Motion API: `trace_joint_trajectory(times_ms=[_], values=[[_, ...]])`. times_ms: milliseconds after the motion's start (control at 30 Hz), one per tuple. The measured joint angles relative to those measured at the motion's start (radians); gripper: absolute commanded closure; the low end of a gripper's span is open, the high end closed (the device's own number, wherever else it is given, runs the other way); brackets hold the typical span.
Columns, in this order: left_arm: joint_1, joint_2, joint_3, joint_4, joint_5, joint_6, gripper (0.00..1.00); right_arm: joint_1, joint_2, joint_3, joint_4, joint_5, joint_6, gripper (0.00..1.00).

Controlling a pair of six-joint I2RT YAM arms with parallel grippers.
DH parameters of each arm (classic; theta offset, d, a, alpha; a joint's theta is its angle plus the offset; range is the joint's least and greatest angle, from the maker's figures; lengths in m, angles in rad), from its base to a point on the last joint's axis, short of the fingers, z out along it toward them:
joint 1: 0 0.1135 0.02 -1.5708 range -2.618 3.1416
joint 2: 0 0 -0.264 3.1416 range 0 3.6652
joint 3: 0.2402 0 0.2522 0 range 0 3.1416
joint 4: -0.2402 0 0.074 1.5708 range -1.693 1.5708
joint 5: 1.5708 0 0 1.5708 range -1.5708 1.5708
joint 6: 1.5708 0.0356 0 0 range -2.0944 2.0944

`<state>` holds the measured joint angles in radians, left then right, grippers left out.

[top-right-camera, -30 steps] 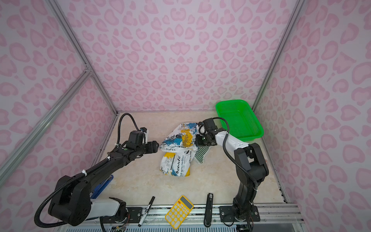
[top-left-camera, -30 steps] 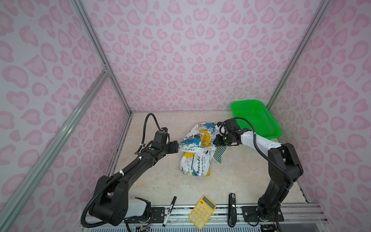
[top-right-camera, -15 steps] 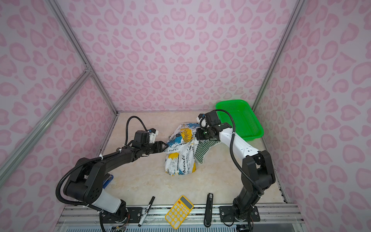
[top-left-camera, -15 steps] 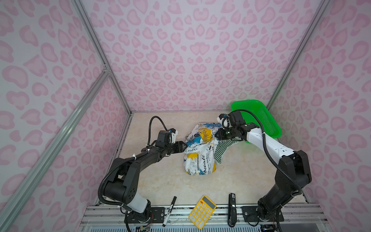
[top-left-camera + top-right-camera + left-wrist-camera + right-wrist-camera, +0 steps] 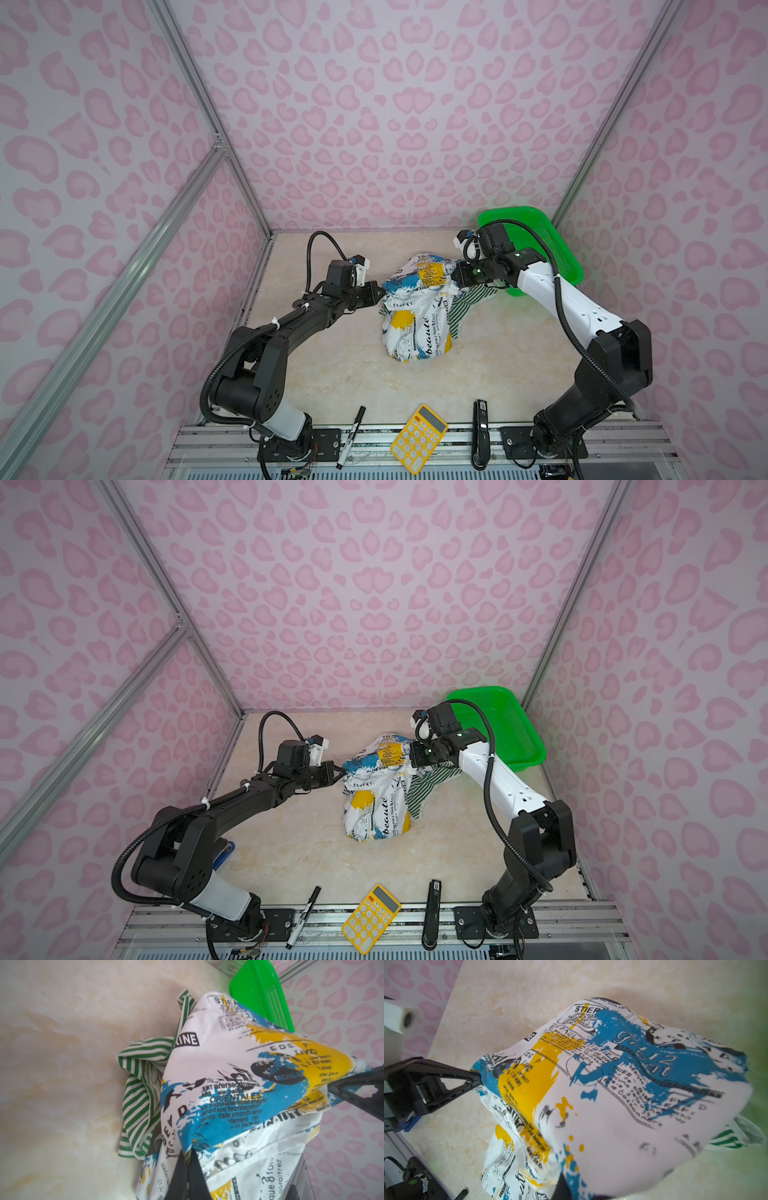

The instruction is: Fold and stack the mixed laundry pile

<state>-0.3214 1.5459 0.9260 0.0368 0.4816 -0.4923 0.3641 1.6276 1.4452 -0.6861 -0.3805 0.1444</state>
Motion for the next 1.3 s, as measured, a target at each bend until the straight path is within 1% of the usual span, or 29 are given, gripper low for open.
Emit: trace_joint_trajectory(times_ms=[200,367,500,533,567,600,667,767,867,1000,1067,1133,1167,1300], values=[[0.015,-0.087,0.157,-0.152,-0.060,0.057,0.97,0.000,-0.015,0.060,-0.056,0.016,-0.043,0.97],[0.023,-0.114,0.235,-0.250,-0.063,0.101,0.97,-0.002,-0.019,0.078,-0.053,0.012,-0.060,0.96],[0.040,-0.118,0.305,-0.334,-0.059,0.126,0.97,-0.007,-0.019,0.105,-0.053,-0.004,-0.073,0.93],[0.048,-0.118,0.333,-0.352,-0.058,0.127,0.97,-0.007,-0.019,0.117,-0.048,-0.011,-0.077,0.84],[0.059,-0.118,0.367,-0.368,-0.057,0.132,0.97,-0.007,-0.019,0.128,-0.043,-0.016,-0.077,0.73],[0.072,-0.118,0.419,-0.395,-0.063,0.137,0.97,-0.008,-0.021,0.136,-0.039,-0.010,-0.078,0.63],[0.099,-0.126,0.497,-0.410,-0.091,0.138,0.97,-0.014,-0.030,0.132,-0.031,0.016,-0.081,0.54],[0.134,-0.174,0.573,-0.440,-0.117,0.137,0.97,-0.026,-0.037,0.087,-0.006,0.042,-0.079,0.51],[0.178,-0.238,0.611,-0.469,-0.140,0.137,0.97,-0.038,-0.032,0.010,0.019,0.056,-0.066,0.43],[0.249,-0.314,0.628,-0.500,-0.204,0.143,0.97,-0.041,0.037,-0.029,0.045,0.097,-0.062,0.34],[0.271,-0.333,0.624,-0.519,-0.217,0.155,0.97,-0.031,0.106,-0.008,0.053,0.105,-0.082,0.28],[0.293,-0.346,0.597,-0.533,-0.229,0.169,0.97,-0.010,0.199,0.039,0.060,0.107,-0.110,0.25],[0.302,-0.350,0.578,-0.537,-0.236,0.172,0.97,-0.003,0.240,0.065,0.063,0.106,-0.117,0.21],[0.316,-0.357,0.502,-0.539,-0.249,0.175,0.97,0.036,0.419,0.209,0.063,0.104,-0.156,0.17]])
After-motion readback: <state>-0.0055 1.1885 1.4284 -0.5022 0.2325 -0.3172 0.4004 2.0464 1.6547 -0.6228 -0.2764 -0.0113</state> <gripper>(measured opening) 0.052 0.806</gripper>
